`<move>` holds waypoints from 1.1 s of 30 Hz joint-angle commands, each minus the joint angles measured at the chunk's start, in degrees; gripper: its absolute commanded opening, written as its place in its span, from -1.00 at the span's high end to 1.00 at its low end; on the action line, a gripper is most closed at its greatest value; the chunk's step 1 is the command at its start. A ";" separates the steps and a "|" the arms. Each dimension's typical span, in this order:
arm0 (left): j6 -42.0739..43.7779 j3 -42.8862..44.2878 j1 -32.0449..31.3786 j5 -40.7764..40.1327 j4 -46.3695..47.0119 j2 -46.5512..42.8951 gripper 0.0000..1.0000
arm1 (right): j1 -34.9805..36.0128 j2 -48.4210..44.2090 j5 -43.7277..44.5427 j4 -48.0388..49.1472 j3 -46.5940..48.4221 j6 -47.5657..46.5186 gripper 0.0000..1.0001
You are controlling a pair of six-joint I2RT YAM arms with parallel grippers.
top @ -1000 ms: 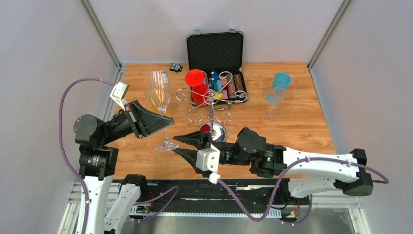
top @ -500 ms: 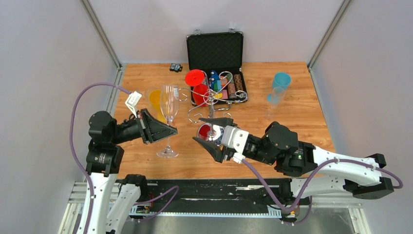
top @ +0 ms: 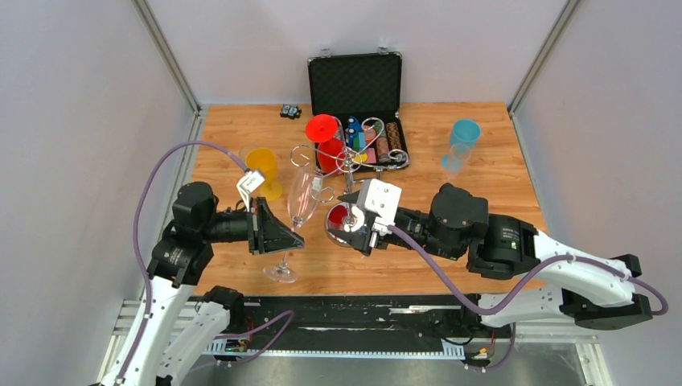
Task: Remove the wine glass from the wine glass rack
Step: Place the wine glass at the center of the board.
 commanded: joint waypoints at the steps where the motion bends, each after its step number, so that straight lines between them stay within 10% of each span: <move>1: 9.04 4.48 -4.89 -1.80 -5.30 0.51 1.00 | -0.88 -1.11 -4.32 -6.53 3.78 5.65 -0.16; 17: 21.92 8.87 -26.29 -13.56 -16.20 0.31 1.00 | -9.16 1.46 -27.46 -20.39 14.85 13.76 -0.23; 33: 24.70 10.20 -33.51 -17.23 -18.54 -0.96 1.00 | -9.94 5.52 -39.34 -23.49 16.02 17.02 -0.09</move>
